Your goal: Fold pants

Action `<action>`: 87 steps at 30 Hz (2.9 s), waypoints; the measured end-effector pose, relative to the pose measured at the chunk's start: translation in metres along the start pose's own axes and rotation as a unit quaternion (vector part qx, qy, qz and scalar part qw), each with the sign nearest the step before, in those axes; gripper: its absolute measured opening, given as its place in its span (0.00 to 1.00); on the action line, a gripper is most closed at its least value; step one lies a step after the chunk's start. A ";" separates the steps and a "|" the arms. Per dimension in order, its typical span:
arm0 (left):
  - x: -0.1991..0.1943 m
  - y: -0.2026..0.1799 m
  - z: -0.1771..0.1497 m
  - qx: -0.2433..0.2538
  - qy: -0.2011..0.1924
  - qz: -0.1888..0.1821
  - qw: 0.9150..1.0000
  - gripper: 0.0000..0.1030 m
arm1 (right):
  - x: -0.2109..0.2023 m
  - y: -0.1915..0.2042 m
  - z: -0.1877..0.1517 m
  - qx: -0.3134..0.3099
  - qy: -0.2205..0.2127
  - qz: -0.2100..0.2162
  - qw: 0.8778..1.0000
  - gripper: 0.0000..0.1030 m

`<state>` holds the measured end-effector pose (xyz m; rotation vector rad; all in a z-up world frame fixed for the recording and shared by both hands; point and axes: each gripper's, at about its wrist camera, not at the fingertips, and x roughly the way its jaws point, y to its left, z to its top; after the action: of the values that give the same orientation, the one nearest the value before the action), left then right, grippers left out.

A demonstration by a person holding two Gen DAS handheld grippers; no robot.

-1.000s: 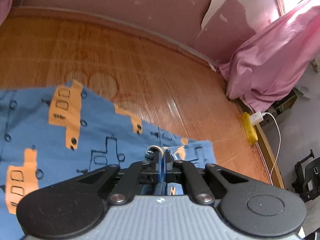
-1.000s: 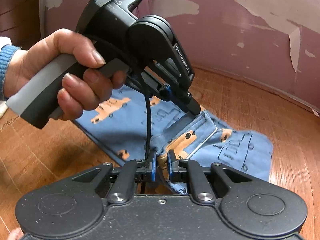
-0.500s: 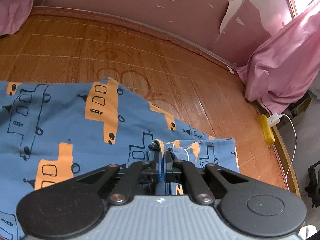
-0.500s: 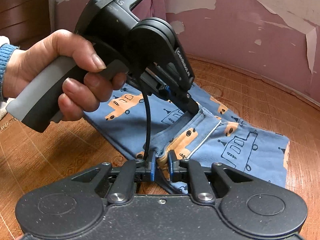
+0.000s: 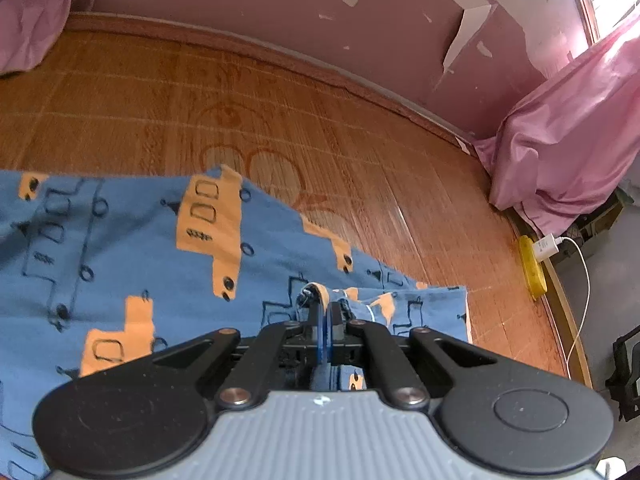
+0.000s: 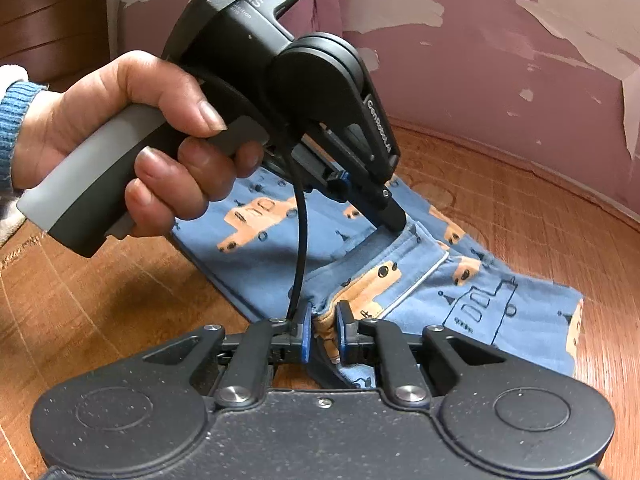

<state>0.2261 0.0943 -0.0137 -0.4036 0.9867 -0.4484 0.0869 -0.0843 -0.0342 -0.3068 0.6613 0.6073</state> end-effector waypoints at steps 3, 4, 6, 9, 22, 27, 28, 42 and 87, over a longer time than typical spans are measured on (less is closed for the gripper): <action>-0.009 0.004 0.004 -0.002 -0.010 0.002 1.000 0.01 | 0.002 0.003 0.009 -0.005 -0.007 0.011 1.000 0.13; -0.014 0.007 0.006 -0.004 -0.014 0.003 1.000 0.01 | 0.002 0.005 0.013 -0.007 -0.011 0.015 1.000 0.13; -0.020 0.013 0.008 -0.009 -0.022 0.008 1.000 0.01 | 0.004 0.009 0.021 -0.014 -0.017 0.023 0.999 0.13; -0.031 0.022 0.012 -0.009 -0.033 0.022 0.999 0.01 | 0.011 0.017 0.031 -0.036 -0.024 0.034 0.998 0.13; -0.048 0.065 0.001 -0.019 -0.038 0.088 0.995 0.05 | 0.042 0.039 0.041 -0.118 0.014 0.091 0.989 0.34; -0.066 0.049 -0.015 0.021 -0.078 0.105 0.991 0.44 | -0.001 -0.013 0.027 -0.104 -0.037 0.006 0.994 0.76; -0.069 0.044 -0.020 0.032 -0.093 0.104 0.990 0.45 | -0.003 -0.027 0.023 -0.092 -0.036 -0.023 0.995 0.72; -0.023 -0.013 -0.077 0.179 -0.088 0.178 0.964 0.41 | 0.009 -0.098 -0.024 0.000 0.017 -0.026 1.000 0.32; -0.105 0.113 -0.056 -0.130 -0.169 0.274 0.938 0.29 | 0.049 -0.025 0.004 0.049 -0.005 -0.009 0.999 0.99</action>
<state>0.1483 0.2381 -0.0262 -0.4053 0.7777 0.2553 0.1345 -0.0817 -0.0612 -0.2175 0.6758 0.5573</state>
